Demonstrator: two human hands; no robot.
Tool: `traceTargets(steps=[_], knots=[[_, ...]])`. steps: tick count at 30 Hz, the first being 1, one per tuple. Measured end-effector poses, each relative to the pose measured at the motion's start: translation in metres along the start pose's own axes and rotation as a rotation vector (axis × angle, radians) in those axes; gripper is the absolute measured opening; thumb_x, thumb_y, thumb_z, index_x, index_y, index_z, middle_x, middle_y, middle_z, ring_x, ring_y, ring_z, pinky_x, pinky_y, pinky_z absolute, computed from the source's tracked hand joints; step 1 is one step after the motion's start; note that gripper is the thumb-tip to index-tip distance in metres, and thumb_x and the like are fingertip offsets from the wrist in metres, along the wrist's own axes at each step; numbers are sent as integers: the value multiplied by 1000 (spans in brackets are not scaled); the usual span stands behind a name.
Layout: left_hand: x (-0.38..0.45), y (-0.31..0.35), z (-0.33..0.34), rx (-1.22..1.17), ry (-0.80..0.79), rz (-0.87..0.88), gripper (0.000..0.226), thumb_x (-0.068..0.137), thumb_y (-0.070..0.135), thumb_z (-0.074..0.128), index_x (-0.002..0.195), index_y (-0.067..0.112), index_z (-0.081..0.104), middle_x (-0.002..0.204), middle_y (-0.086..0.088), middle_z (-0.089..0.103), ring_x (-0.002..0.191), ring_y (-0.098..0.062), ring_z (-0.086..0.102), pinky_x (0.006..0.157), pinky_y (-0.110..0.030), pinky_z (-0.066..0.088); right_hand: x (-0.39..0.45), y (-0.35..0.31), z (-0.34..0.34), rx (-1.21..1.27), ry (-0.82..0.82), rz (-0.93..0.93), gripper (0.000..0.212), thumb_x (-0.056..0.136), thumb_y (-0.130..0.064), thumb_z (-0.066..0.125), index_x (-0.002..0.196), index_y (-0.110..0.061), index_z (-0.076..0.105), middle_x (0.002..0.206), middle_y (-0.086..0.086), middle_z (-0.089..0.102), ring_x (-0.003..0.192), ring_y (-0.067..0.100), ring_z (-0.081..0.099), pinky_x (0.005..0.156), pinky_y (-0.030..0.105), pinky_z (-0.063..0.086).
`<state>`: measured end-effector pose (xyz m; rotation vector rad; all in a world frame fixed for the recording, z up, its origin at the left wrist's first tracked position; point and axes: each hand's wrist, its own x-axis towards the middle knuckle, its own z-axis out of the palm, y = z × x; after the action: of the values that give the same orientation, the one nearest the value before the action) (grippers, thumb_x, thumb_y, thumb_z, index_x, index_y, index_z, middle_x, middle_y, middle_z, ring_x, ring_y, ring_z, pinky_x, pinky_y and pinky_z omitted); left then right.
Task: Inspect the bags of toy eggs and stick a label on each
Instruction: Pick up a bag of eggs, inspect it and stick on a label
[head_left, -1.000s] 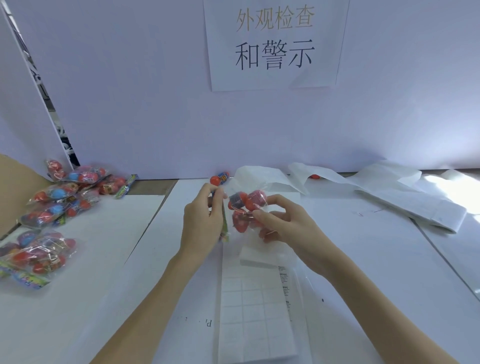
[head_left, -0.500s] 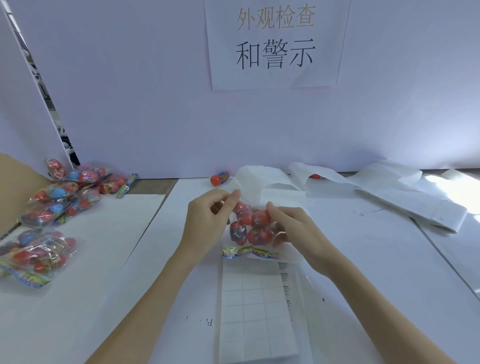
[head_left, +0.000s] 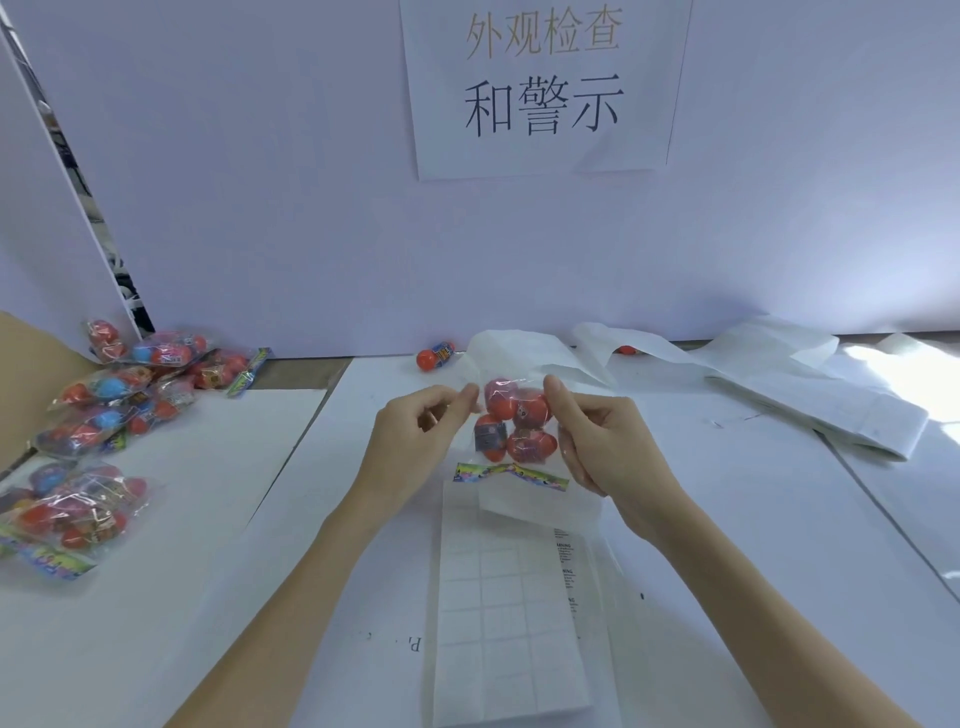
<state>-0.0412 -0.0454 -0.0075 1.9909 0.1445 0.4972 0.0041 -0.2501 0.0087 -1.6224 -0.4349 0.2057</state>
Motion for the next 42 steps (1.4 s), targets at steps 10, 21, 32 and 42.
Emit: traceTargets(steps=[10,21,32,42], knots=[[-1,15,-13,-466,-230,-132,55,104,59,41,116,19,77,96,-24,75,60,-26,62,64,-43,61,-1,-2,-6,-77,-70,-150,21,103,-38,63,117,-44,78,57,4,70,48,20,66,48,27,51],[3,10,-6,-461,-97,-208,53,90,59,69,109,10,58,99,-6,79,86,-25,75,67,-32,60,-4,2,4,-239,-125,-223,39,102,-27,66,68,-17,50,60,-18,58,58,1,50,58,13,36],[3,6,-10,-376,-221,-180,27,102,22,64,112,-2,62,96,-20,70,72,-28,68,58,-28,54,3,8,5,-85,32,-196,30,104,-11,59,127,-27,49,90,-5,77,70,14,64,68,27,53],[2,6,-1,-32,138,0,33,105,41,56,86,16,61,64,1,60,44,-14,56,34,-27,43,1,4,5,-104,-124,-62,42,106,-11,57,146,-23,53,93,-8,81,86,5,76,64,15,48]])
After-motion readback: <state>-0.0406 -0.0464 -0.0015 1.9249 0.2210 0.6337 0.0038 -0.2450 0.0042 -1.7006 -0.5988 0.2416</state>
